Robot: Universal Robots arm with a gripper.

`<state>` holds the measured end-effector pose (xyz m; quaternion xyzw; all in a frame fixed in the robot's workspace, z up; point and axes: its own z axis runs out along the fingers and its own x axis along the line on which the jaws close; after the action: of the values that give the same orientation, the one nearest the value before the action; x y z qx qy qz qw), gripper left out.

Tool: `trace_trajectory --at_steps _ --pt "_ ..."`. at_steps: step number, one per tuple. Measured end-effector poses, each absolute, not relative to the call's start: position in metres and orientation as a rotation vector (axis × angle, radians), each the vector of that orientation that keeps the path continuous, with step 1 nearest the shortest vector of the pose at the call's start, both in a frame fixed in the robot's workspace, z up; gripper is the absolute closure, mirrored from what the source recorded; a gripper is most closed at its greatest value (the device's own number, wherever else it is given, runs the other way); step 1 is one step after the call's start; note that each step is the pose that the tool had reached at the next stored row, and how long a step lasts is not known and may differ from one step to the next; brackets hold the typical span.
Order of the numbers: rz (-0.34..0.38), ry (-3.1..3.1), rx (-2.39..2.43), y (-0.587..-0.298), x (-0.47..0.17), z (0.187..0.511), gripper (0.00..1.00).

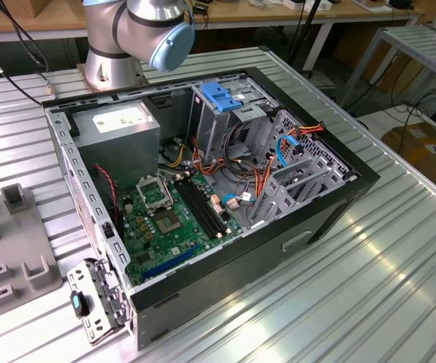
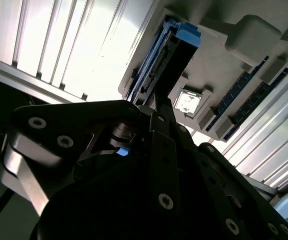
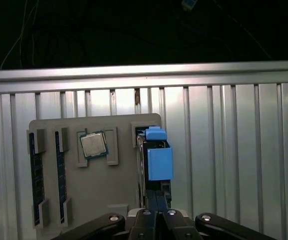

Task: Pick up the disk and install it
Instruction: 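Pick up the disk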

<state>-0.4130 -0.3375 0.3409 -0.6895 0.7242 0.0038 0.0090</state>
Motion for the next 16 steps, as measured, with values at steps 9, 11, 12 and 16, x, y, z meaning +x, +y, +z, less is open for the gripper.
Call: trace_trajectory --at_steps 9,11,12,16 --pt "0.012 2.263 -2.153 -0.3375 -0.4130 0.3409 0.64" --pt "0.012 2.263 -2.153 -0.3375 -0.4130 0.3409 0.58" --pt "0.012 2.263 -2.153 -0.3376 -0.4130 0.3409 0.53" --pt "0.012 2.263 -2.153 -0.3376 -0.4130 0.3409 0.34"
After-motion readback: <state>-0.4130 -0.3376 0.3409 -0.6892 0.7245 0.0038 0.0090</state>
